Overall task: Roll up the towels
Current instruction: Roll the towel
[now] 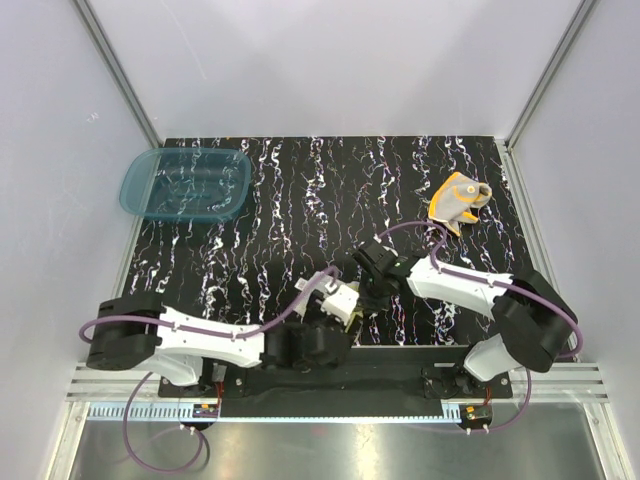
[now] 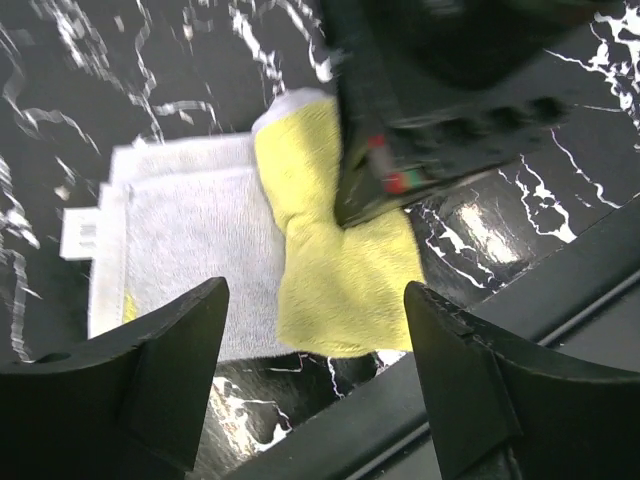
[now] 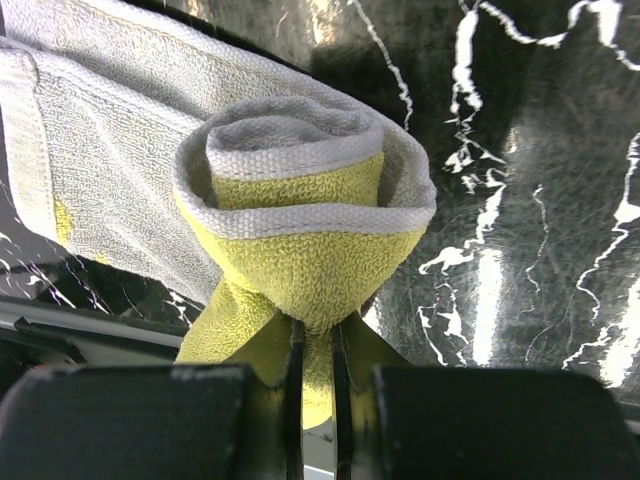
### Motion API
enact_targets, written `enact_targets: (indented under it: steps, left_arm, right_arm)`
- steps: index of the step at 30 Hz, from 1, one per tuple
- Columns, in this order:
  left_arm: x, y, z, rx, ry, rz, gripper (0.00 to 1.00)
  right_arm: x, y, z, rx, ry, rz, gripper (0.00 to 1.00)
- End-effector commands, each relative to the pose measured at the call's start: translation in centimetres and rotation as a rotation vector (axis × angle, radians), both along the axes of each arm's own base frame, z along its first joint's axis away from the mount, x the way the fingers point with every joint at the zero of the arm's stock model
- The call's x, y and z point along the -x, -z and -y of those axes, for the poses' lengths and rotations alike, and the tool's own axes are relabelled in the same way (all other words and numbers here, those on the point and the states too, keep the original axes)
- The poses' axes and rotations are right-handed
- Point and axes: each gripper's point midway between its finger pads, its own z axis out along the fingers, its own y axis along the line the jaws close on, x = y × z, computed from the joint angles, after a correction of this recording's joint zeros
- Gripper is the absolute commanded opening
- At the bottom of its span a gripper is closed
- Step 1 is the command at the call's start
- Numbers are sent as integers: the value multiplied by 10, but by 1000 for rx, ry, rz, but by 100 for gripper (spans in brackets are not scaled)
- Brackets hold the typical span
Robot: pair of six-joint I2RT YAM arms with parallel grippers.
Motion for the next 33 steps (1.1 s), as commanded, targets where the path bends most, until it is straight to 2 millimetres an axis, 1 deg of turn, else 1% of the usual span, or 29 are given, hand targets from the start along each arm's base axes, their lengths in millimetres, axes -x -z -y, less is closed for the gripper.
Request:
enact_targets:
  steps: [1,2,5,7,10,14,15,19,21,22,24,26,29,30,31,32,33]
  left_arm:
    - [-4,-28,7,-53,-28,179,77]
    - [6,-30,13,-77,23,212,77]
    - [20,-36,31,-36,85,242,79]
    - [27,-27,37,-33,143,220,79]
    - [34,-18,43,-15,196,204,80]
    - [38,-6,50,-31,237,198,80]
    - [39,4,52,-54,250,194,80]
    - [40,20,54,-92,245,163,80]
    - [32,29,48,-118,192,130,78]
    - [27,32,43,-135,154,127,75]
    - [22,41,39,-161,123,108,72]
    - [22,45,40,-177,129,108,69]
    - [19,53,46,-207,131,91,67]
    - [18,61,45,-230,134,81,66]
    - [19,64,47,-238,144,66,63]
    - [18,66,48,-244,144,56,57]
    - [18,69,47,-249,147,50,55]
  right_arm:
    - [1,-7,-9,-9,-49,-11,0]
    - [3,-7,-9,-9,-53,-19,0]
    - [3,-7,-11,-7,-66,-27,0]
    - [3,-6,-11,-3,-73,-32,0]
    - [3,-6,-12,-7,-77,-37,0]
    - [4,-6,-13,-11,-79,-42,0]
    - [4,-6,-13,-10,-78,-43,0]
    - [4,-8,-14,-15,-80,-41,0]
    - [5,-8,-13,-11,-84,-41,0]
    - [4,-8,-12,-11,-82,-41,0]
    - [5,-9,-13,-15,-87,-40,0]
    - [5,-10,-13,-21,-85,-41,1]
    - [6,-12,-14,-27,-87,-38,1]
    - [6,-13,-14,-31,-87,-35,1]
    - [6,-14,-13,-33,-85,-34,1]
    - [7,-14,-12,-30,-86,-34,2]
    - [6,-16,-12,-34,-85,-30,2]
